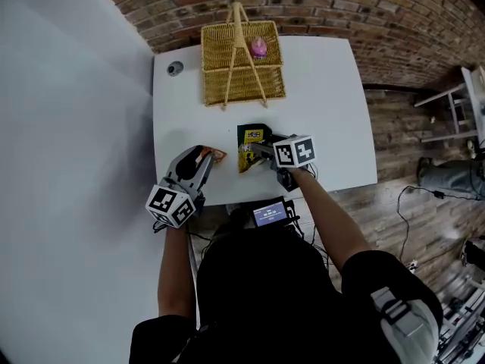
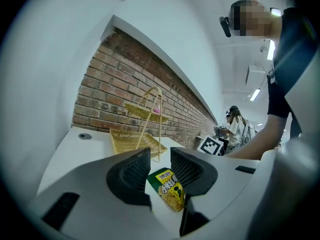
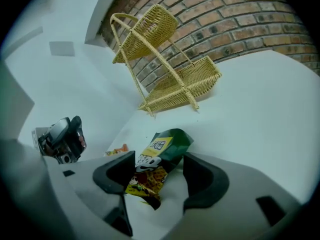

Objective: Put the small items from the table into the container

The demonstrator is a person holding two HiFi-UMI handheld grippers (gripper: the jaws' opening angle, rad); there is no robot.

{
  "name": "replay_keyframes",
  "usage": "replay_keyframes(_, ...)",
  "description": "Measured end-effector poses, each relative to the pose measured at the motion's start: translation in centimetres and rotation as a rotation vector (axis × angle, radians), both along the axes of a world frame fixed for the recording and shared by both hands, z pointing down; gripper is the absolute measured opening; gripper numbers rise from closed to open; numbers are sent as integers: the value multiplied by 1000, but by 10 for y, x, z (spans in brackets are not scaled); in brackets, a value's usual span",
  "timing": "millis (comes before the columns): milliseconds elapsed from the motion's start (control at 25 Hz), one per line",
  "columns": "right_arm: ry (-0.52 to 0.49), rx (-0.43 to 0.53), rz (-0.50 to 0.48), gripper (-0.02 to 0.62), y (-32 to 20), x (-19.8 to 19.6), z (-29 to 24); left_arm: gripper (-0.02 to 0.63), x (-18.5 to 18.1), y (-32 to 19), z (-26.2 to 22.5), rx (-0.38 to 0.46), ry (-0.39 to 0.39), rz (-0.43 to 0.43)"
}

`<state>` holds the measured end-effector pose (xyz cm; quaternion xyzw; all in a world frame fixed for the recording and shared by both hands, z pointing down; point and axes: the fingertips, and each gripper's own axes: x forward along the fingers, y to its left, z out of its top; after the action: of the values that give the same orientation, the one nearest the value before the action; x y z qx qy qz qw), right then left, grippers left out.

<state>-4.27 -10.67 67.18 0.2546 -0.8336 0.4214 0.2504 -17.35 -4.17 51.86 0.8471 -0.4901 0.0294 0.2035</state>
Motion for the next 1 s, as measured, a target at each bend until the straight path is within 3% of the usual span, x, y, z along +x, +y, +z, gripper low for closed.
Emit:
replay_keyframes(120,-8,6,14,253,-2,-2,-2,118,-5,4,1,-5,-2,-8)
replay_keyframes(200,9,31,26,142,-4,-1,-4,118,-6,6,1,-7,-5,-6)
replay_keyframes(280,21,42,25,115,-5,-1,-6,118,-7,7,1,-7,-8,-2)
replay_keyframes(1000,27,171,76,107,-16,32,-55,118,19,-7,-8,41,15,85)
